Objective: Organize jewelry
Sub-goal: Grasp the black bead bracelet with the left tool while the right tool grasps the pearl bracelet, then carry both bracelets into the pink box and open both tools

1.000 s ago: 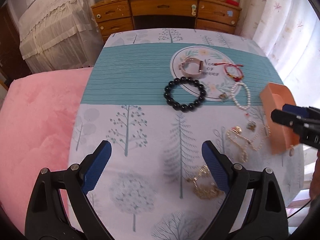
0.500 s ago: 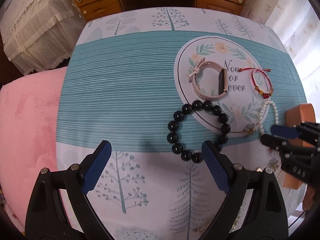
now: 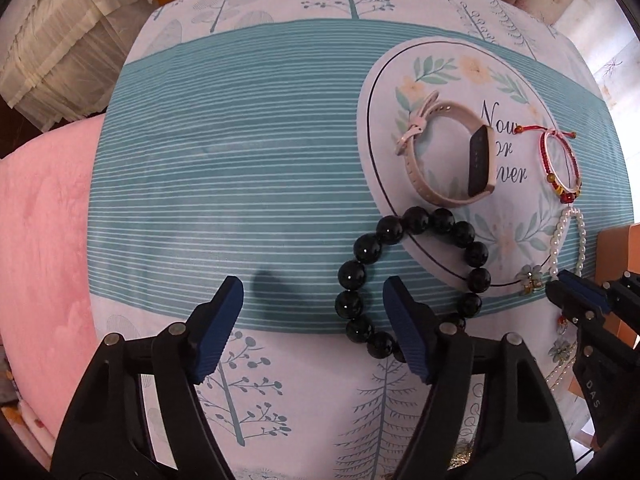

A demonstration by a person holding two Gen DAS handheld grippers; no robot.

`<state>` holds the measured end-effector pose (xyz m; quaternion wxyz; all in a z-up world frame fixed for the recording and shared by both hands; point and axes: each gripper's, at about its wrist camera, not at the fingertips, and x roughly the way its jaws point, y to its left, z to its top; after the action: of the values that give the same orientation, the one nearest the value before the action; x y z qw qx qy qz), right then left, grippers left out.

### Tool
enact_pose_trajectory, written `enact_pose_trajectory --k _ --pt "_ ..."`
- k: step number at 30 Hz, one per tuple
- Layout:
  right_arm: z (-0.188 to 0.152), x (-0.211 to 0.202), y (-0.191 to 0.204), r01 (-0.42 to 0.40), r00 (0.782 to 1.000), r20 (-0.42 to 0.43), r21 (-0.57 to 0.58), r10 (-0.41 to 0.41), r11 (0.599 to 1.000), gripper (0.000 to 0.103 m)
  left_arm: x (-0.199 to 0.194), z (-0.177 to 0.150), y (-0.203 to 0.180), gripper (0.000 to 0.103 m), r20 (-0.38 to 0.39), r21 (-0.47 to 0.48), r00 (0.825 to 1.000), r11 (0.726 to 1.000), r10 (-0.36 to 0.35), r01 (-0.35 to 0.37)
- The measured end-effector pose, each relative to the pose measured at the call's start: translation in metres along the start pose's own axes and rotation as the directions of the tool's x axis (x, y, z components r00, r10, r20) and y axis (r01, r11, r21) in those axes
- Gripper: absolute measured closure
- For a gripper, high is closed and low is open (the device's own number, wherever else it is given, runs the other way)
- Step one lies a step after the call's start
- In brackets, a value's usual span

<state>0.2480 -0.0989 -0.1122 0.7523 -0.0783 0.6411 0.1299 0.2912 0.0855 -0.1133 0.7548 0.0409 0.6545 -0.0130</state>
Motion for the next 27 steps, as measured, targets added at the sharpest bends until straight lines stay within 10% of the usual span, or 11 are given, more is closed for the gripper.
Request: enact_pose_trajectory --k 5,9,18,27 --pt "-0.008 -0.025 -0.016 -0.063 0.996 0.065 0.059 0.059 0.996 0.096 0.007 0.002 0.001 0.053 -0.025 -0.015 0.998 0.998 -0.061 0.061" --pt "-0.013 -0.062 -0.026 -0.130 0.983 0.145 0.097 0.115 0.987 0.096 0.006 0.003 0.000 0.090 -0.033 -0.013 0.997 0.998 -0.066 0.066" --pt "-0.042 -0.155 -0.058 -0.238 0.929 0.327 0.169 0.174 0.956 0.096 -0.056 -0.012 -0.020 0.091 0.094 0.009 0.991 0.995 -0.099 0.099" --pt "-0.107 -0.235 -0.105 -0.203 0.911 0.401 0.232 0.096 0.951 0.096 -0.185 -0.050 -0.111 0.091 0.237 0.211 0.936 0.954 -0.260 0.212"
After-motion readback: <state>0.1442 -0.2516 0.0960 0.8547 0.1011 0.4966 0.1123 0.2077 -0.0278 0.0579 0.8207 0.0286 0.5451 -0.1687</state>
